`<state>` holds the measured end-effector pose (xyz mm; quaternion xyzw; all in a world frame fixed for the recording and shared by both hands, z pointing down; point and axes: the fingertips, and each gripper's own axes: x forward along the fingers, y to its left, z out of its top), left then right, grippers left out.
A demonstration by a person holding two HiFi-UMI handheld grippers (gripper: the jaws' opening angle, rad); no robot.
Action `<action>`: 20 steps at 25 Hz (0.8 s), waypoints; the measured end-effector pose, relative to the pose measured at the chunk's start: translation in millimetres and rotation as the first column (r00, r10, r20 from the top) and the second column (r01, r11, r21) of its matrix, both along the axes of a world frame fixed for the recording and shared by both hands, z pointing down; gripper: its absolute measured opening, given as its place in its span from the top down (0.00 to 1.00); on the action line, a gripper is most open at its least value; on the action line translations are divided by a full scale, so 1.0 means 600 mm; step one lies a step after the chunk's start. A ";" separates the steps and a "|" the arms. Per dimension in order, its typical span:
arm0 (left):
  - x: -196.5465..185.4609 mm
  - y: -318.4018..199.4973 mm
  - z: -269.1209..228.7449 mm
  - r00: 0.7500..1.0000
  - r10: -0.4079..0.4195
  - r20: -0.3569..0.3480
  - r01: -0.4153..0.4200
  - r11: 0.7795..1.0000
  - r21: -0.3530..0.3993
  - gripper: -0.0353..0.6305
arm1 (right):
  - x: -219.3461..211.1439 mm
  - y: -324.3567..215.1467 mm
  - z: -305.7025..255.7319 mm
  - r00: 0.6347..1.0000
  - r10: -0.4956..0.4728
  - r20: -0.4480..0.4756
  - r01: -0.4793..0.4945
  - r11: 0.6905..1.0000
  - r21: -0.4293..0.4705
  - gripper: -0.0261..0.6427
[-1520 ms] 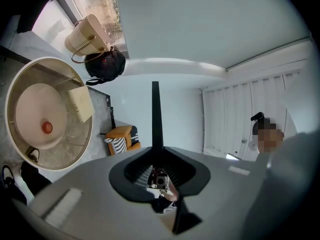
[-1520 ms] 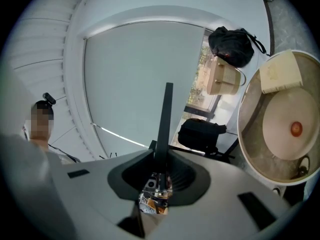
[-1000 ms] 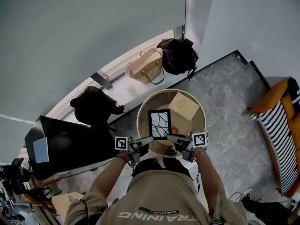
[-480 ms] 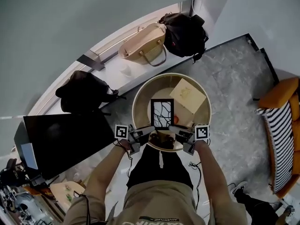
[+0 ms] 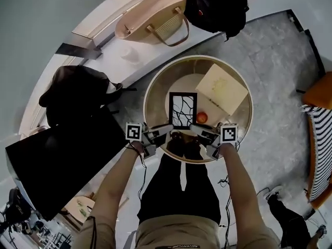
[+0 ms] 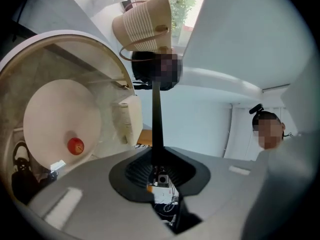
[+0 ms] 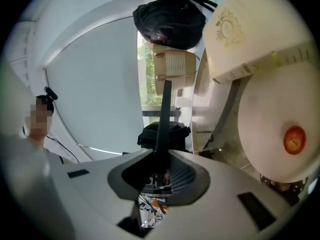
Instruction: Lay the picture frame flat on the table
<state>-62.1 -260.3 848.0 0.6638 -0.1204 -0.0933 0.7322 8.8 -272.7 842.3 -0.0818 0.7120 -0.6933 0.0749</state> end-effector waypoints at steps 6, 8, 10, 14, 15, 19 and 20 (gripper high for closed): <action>-0.010 -0.007 0.099 1.000 0.011 -0.010 -0.012 1.000 -0.025 0.84 | -0.011 -0.010 0.092 0.999 -0.039 -0.018 0.038 0.999 -0.028 0.86; -0.009 -0.010 0.125 1.000 0.014 -0.014 -0.015 0.999 -0.040 0.84 | -0.011 -0.011 0.119 0.999 -0.040 -0.029 0.039 0.998 -0.045 0.86; -0.007 -0.013 0.143 1.000 0.011 -0.024 -0.012 0.998 -0.054 0.84 | -0.010 -0.012 0.141 0.999 -0.029 -0.034 0.027 0.998 -0.059 0.86; -0.009 -0.009 0.165 1.000 0.023 -0.012 -0.024 0.996 -0.084 0.84 | -0.012 -0.012 0.162 0.997 -0.040 -0.063 0.036 0.997 -0.070 0.86; -0.009 -0.007 0.171 1.000 0.031 -0.004 -0.031 0.995 -0.094 0.84 | -0.013 -0.011 0.166 0.996 -0.049 -0.072 0.043 0.996 -0.073 0.86; -0.011 -0.006 0.187 0.999 0.046 0.023 -0.044 0.993 -0.110 0.84 | -0.014 -0.012 0.181 0.994 -0.066 -0.086 0.059 0.995 -0.082 0.86; -0.010 -0.008 0.190 0.998 0.045 0.032 -0.042 0.993 -0.113 0.83 | -0.013 -0.013 0.186 0.994 -0.063 -0.089 0.055 0.994 -0.089 0.86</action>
